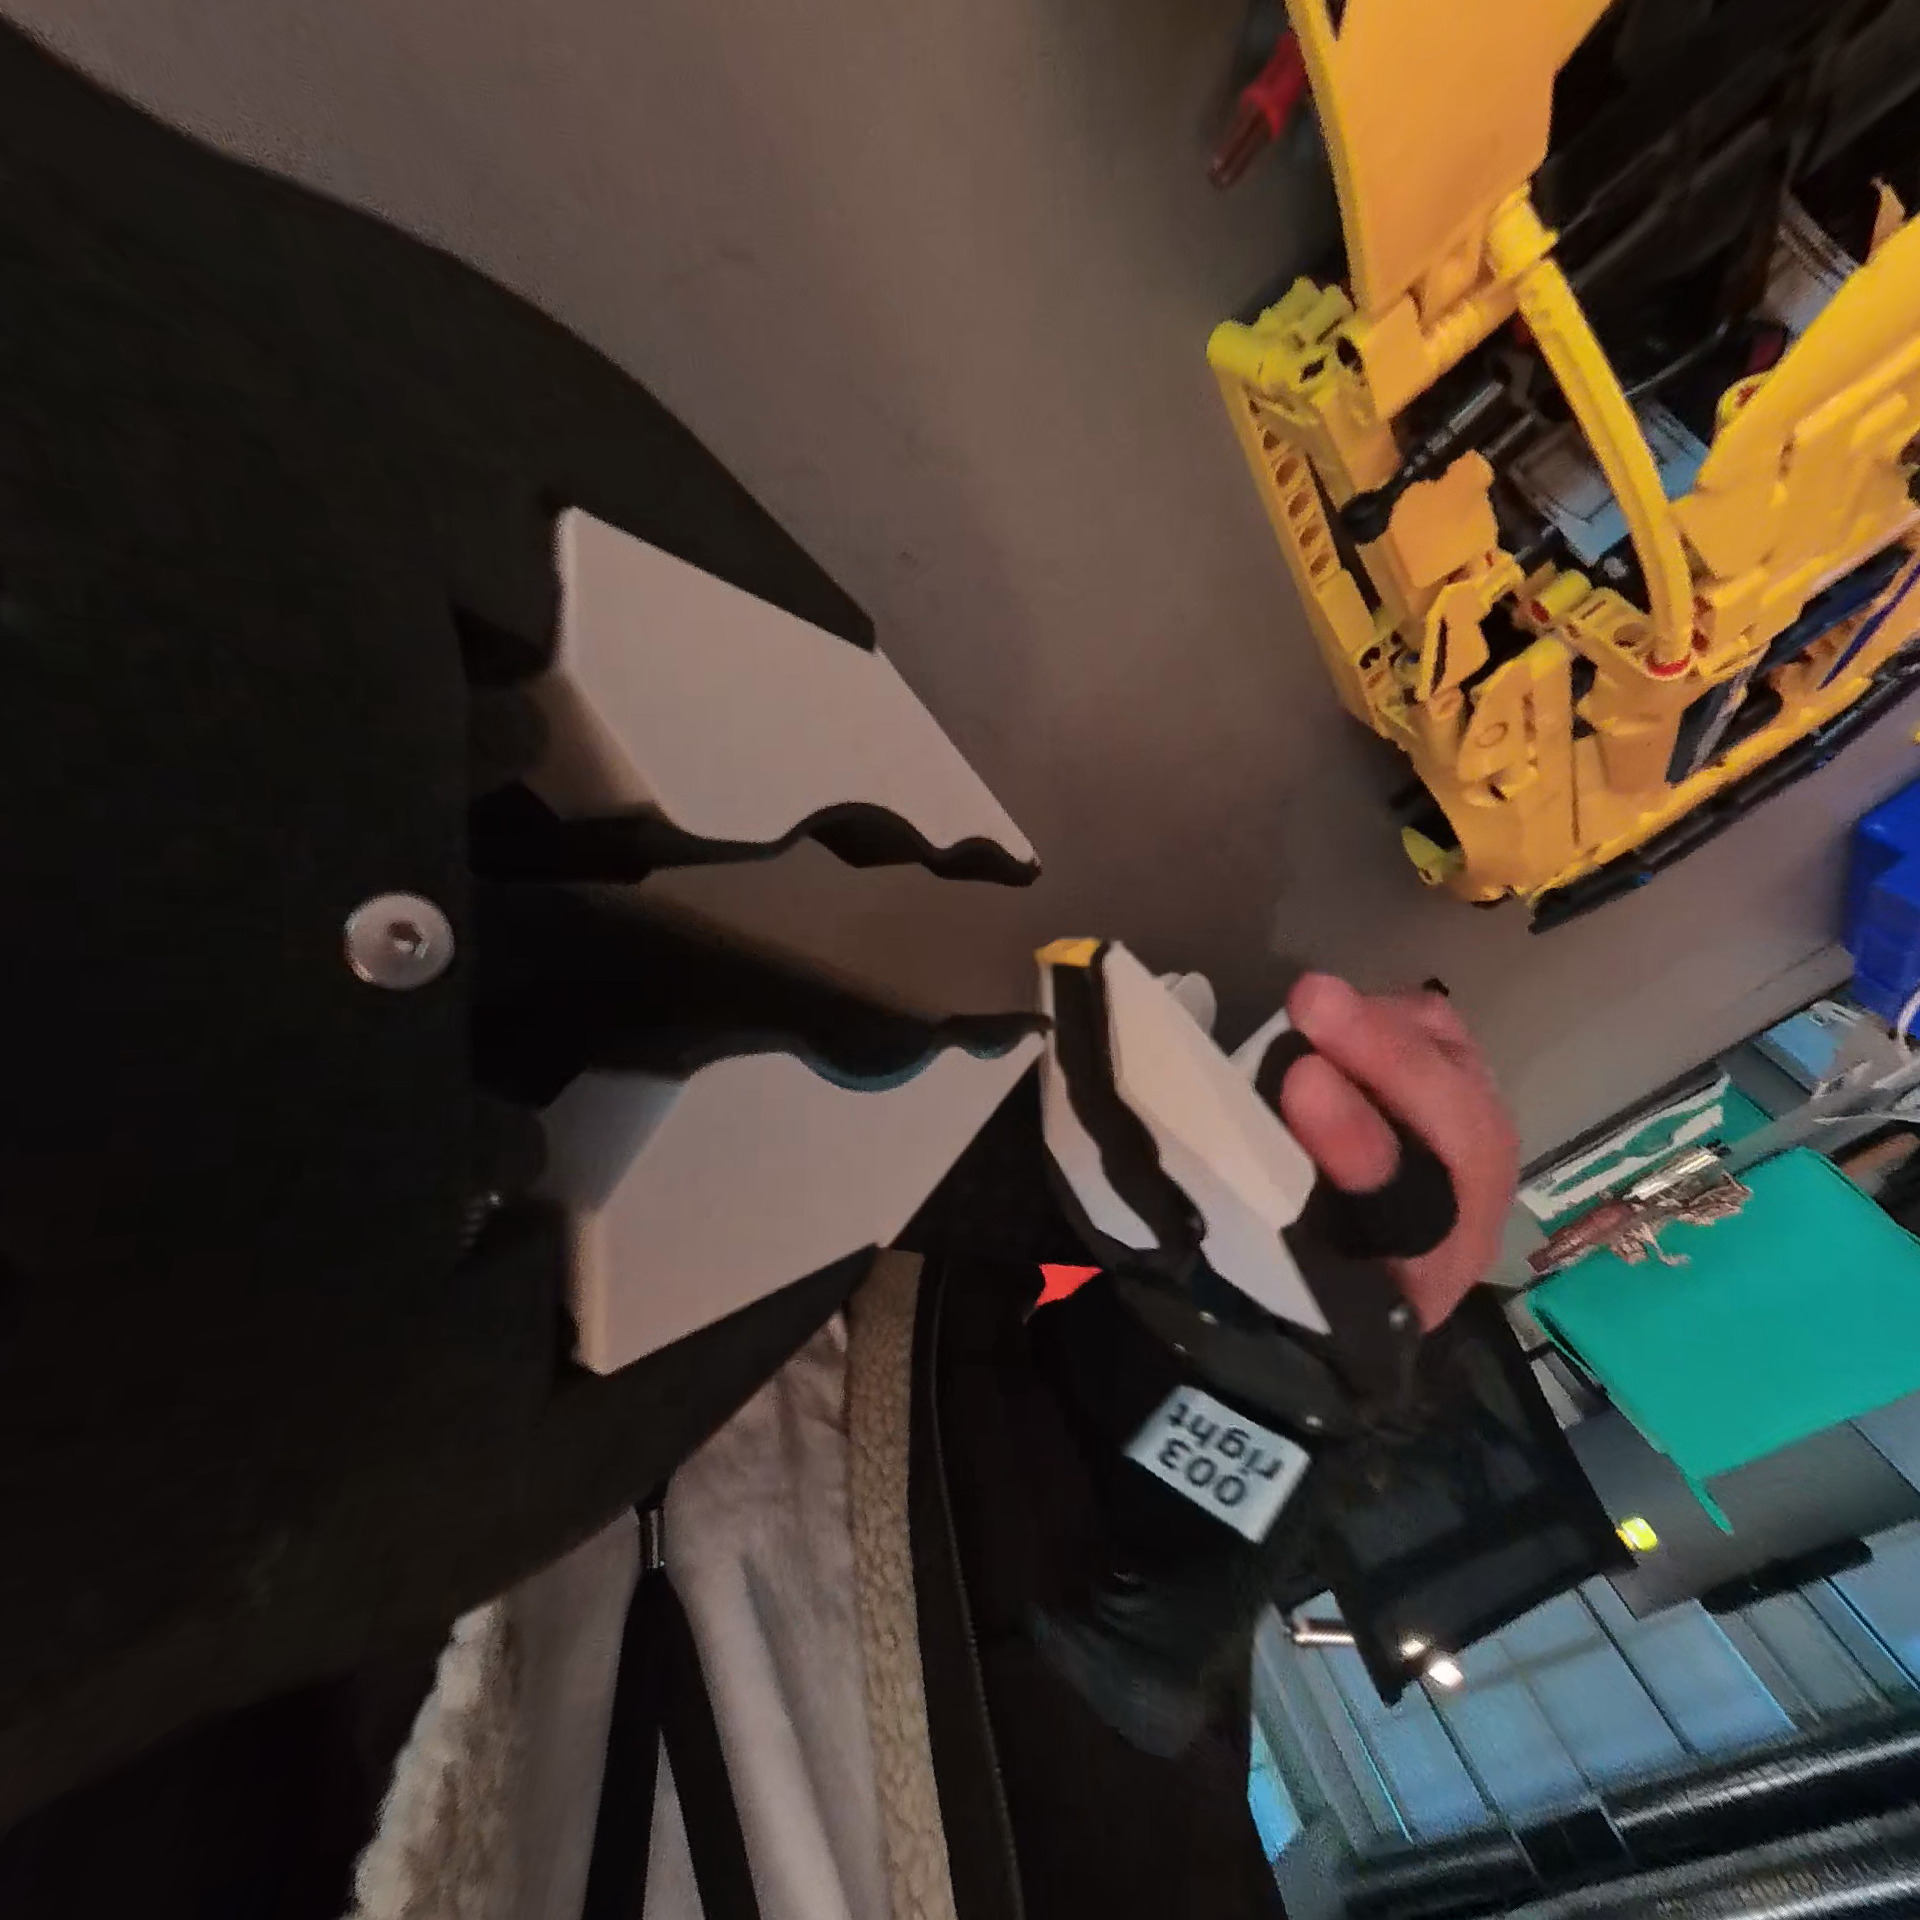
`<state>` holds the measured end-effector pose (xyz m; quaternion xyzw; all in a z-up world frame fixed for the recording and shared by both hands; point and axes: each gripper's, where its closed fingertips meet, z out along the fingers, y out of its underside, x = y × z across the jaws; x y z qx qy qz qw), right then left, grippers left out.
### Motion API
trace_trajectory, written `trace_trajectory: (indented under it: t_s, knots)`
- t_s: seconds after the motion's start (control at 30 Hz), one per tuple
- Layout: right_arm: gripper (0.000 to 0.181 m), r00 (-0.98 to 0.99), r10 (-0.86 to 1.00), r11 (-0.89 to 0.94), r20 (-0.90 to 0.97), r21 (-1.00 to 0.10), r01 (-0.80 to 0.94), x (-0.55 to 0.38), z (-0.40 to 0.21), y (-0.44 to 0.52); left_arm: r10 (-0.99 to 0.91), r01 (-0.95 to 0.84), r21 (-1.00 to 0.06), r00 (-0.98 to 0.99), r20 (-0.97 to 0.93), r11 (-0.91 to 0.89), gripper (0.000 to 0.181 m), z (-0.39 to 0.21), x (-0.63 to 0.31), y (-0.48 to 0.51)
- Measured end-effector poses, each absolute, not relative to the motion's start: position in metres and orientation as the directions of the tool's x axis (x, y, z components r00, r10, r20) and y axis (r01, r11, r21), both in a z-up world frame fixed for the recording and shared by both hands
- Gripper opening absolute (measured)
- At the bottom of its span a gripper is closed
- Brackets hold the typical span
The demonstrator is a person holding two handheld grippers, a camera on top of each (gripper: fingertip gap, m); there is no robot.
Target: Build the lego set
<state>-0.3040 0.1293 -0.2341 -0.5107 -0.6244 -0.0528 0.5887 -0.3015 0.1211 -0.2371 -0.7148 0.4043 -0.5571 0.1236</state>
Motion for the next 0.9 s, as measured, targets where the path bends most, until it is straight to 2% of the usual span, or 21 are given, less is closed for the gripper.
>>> trace_trajectory:
  t_s: [0.1,0.3,0.33,0.53,0.67,0.73,0.9]
  knots:
    - [0.007,0.173,0.536,0.515,0.826,-0.482,0.709,-0.306,-0.237,0.126,-0.721,-0.434,-0.635,0.052,0.691,-0.639,0.022,-0.238,-0.3,0.122]
    - [0.007,0.239,0.654,0.453,0.718,-0.624,0.637,-0.305,-0.23,0.124,-0.775,-0.413,-0.703,0.011,0.632,-0.579,0.008,-0.229,-0.298,0.12]
    - [0.007,0.24,0.644,0.461,0.727,-0.618,0.637,-0.304,-0.228,0.125,-0.77,-0.409,-0.704,-0.002,0.638,-0.581,0.004,-0.226,-0.297,0.118]
    - [0.007,0.245,0.614,0.482,0.751,-0.601,0.638,-0.305,-0.228,0.124,-0.773,-0.419,-0.702,-0.002,0.635,-0.576,0.004,-0.227,-0.297,0.117]
    - [0.008,0.341,0.651,0.419,0.678,-0.696,0.583,-0.303,-0.222,0.127,-0.794,-0.396,-0.731,-0.01,0.608,-0.555,0.003,-0.221,-0.297,0.119]
    - [0.017,0.404,0.653,0.398,0.641,-0.744,0.537,-0.3,-0.212,0.129,-0.798,-0.356,-0.751,-0.024,0.602,-0.555,0.003,-0.214,-0.297,0.121]
    - [0.028,0.493,0.776,0.217,0.394,-0.9,0.377,-0.297,-0.2,0.13,-0.864,-0.212,-0.851,-0.051,0.5,-0.48,0.003,-0.194,-0.298,0.126]
